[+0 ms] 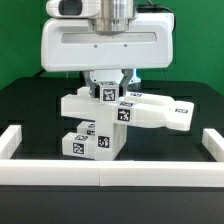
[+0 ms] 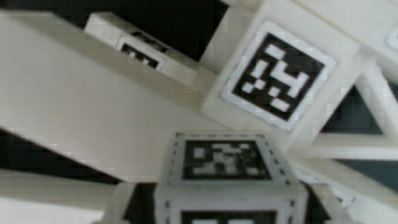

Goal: Assemble chair

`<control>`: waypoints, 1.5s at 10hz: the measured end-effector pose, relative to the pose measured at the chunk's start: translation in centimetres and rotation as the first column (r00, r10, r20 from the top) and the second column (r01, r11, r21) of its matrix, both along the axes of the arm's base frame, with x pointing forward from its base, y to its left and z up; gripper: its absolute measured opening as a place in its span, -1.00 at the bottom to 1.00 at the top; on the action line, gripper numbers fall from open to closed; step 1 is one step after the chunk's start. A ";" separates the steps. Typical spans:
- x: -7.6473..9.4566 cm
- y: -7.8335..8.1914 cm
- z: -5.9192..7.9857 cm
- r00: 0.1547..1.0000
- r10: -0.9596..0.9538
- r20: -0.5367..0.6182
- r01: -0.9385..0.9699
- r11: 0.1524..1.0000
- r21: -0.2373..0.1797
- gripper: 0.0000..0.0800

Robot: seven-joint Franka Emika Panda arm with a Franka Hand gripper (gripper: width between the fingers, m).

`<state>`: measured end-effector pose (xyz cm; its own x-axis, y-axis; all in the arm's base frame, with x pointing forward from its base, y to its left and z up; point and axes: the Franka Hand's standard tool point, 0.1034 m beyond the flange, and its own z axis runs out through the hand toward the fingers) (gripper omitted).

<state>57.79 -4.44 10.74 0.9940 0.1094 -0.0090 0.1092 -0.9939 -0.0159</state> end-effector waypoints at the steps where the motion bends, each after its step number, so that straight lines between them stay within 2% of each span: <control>1: 0.0 0.0 0.0 0.996 -0.090 -0.002 0.090 0.996 -0.001 -0.32; 6: 0.0 0.0 0.0 0.897 -0.441 -0.005 0.441 0.897 -0.003 -0.32; 9: 0.1 0.1 0.0 0.779 -0.627 -0.010 0.628 0.779 0.000 -0.32; 10: 0.1 0.1 0.0 0.705 -0.709 -0.013 0.709 0.705 0.000 -0.32; 13: 0.1 0.2 0.0 0.590 -0.807 -0.018 0.807 0.590 0.000 -0.32; 15: 0.1 0.4 0.0 0.443 -0.896 -0.026 0.896 0.443 0.000 -0.32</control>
Offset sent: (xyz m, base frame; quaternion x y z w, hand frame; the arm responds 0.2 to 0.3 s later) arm -0.0005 -0.0011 -0.0051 0.0079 -0.0032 0.2290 0.9734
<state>57.93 -4.07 10.74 0.5382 -0.8421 -0.0345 -0.8428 -0.5379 -0.0189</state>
